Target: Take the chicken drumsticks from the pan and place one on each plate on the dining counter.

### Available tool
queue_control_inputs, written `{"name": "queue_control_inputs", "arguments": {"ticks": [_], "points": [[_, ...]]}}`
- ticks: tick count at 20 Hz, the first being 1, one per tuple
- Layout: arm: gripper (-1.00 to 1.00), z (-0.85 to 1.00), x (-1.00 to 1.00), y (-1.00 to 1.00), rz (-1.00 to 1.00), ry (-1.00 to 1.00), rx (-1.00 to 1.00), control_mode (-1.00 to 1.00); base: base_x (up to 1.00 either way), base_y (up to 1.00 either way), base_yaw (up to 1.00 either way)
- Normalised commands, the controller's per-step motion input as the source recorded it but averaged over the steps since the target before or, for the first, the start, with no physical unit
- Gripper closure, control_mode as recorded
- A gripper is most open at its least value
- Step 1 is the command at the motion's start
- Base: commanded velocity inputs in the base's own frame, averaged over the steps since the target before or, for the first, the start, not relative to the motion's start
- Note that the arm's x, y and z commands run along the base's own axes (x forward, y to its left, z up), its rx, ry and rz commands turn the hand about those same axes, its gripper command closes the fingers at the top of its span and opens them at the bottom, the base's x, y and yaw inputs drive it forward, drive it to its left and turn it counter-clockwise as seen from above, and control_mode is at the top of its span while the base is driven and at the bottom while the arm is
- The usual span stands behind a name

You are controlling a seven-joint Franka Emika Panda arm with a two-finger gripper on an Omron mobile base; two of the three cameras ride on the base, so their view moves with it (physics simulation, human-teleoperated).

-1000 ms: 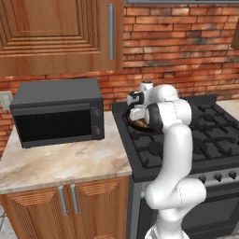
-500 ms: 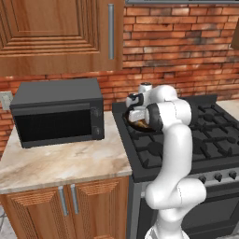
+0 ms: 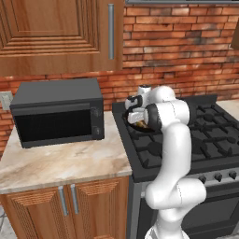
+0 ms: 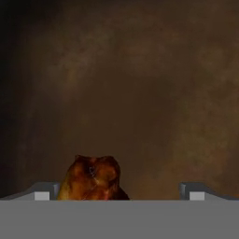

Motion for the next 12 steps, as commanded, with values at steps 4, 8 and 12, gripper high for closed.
{"name": "queue_control_inputs", "arguments": {"ticks": [4, 8, 12], "points": [[-1.00, -0.25, 0.00, 0.00, 0.00, 0.00, 0.00, -1.00, 0.00, 0.00, 0.00], [1.00, -0.11, 0.01, 0.00, 0.00, 0.00, 0.00, -1.00, 0.00, 0.00, 0.00], [1.00, -0.06, 0.00, -0.01, 0.00, 0.01, 0.00, -1.00, 0.00, 0.00, 0.00]]}}
